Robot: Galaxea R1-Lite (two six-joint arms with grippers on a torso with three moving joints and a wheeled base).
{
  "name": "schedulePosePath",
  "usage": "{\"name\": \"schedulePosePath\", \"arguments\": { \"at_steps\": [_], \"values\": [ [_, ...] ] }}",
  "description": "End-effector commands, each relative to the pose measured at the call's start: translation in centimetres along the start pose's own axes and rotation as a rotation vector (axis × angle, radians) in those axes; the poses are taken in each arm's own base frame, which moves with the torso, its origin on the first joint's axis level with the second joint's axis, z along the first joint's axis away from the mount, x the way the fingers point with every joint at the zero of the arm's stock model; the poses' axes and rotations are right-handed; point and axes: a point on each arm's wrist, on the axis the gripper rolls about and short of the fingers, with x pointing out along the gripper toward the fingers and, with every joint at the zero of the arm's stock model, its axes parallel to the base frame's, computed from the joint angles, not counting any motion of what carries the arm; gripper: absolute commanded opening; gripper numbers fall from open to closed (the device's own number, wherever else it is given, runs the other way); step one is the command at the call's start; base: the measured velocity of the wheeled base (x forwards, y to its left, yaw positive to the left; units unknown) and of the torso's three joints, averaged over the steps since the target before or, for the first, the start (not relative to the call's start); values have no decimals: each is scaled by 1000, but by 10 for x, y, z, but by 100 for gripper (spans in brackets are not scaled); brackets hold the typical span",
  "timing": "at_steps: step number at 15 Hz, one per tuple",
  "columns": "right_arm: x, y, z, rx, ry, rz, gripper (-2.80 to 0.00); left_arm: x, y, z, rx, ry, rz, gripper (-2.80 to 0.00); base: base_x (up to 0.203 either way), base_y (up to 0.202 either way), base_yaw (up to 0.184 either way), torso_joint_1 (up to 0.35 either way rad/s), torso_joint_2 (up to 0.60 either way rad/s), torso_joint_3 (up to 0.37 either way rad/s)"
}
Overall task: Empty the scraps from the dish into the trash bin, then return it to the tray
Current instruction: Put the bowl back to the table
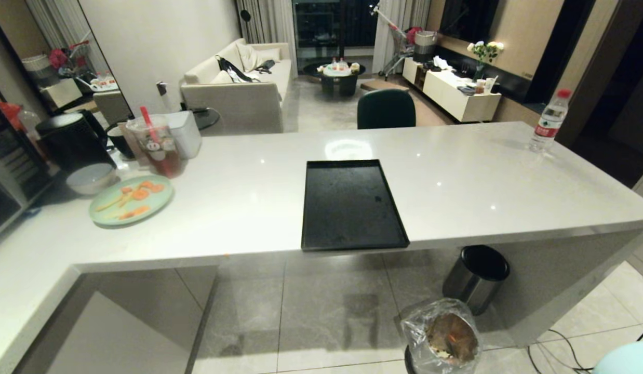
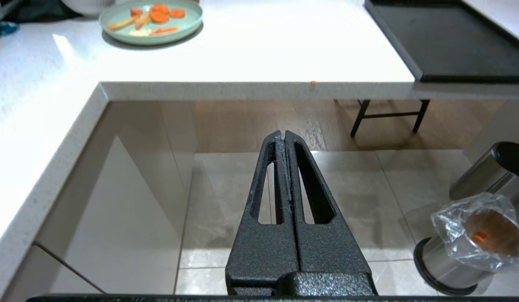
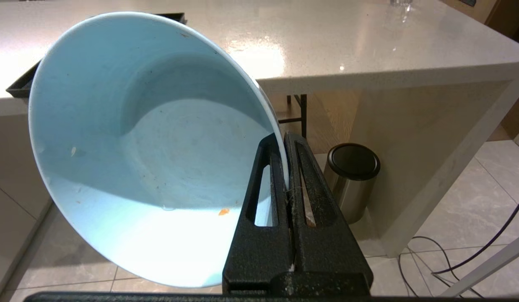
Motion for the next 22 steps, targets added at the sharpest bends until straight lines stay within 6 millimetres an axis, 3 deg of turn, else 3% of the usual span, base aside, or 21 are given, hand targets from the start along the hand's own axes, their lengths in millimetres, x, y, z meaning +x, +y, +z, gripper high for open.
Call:
{"name": "schedulePosePath", "arguments": {
  "at_steps": [1,5,16,22],
  "values": [
    [0,0,0,0,1,0,-280,0,0,0,-1,1,1,-280,0,0,0,151,-371,-217],
    [0,0,0,5,1,2,-280,0,0,0,-1,0,0,-280,0,0,0,140,-338,-191],
    [0,0,0,5,1,2,-280,0,0,0,-1,1,1,-280,0,0,0,4,-7,-5],
    [0,0,0,7,1,2,-280,0,0,0,-1,1,1,-280,170,0,2,4,-2,2]
  ]
}}
